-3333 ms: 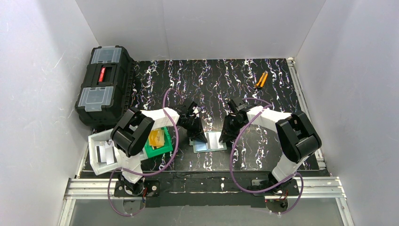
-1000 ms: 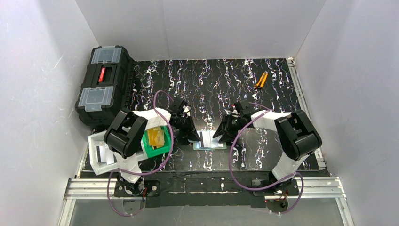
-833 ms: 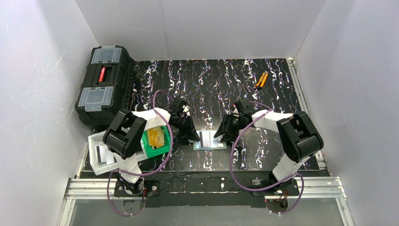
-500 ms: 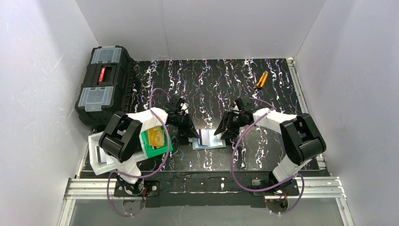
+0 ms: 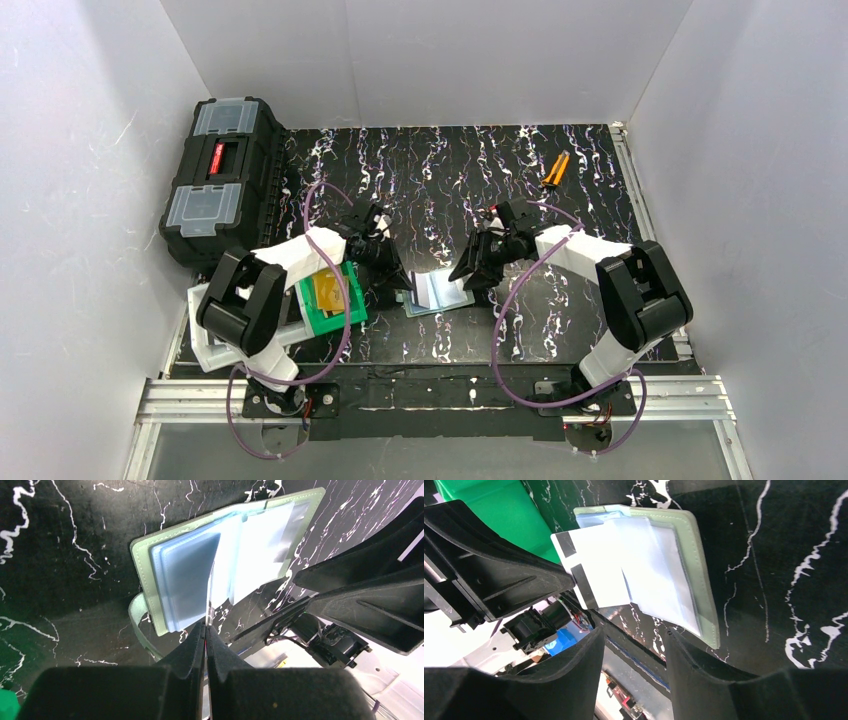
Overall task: Take the credit cards out of the card holder
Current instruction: Remove the credit card from the card holder.
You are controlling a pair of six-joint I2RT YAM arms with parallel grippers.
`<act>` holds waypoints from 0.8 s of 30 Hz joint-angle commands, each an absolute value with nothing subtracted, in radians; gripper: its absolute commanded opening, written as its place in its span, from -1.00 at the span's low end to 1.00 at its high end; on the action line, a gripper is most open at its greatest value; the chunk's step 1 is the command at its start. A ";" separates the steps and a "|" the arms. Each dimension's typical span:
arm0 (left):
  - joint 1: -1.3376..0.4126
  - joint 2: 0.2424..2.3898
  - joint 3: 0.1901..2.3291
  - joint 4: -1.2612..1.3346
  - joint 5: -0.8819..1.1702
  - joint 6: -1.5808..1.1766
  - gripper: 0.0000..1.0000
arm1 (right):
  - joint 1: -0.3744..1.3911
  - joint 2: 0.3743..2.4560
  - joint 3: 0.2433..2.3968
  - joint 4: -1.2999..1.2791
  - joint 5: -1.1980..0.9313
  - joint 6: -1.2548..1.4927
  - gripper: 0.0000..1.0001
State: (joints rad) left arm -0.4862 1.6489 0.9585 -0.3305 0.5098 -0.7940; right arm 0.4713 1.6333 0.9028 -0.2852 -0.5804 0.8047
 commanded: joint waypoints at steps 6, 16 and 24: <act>-0.469 1.539 0.990 -0.396 0.518 -0.769 -1.00 | 0.497 1.641 0.943 -0.212 -0.673 0.820 0.40; -0.410 1.446 0.877 -0.028 0.738 -1.056 -1.00 | 0.496 1.621 0.873 0.114 -0.810 1.037 0.72; -0.396 1.434 0.846 0.123 0.780 -1.163 -1.00 | 0.493 1.610 0.801 0.404 -0.862 1.268 0.27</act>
State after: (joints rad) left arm -0.4068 1.4796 0.8577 0.0242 0.7185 -1.0885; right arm 0.4938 1.6352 0.8307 0.1871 -0.8017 1.1244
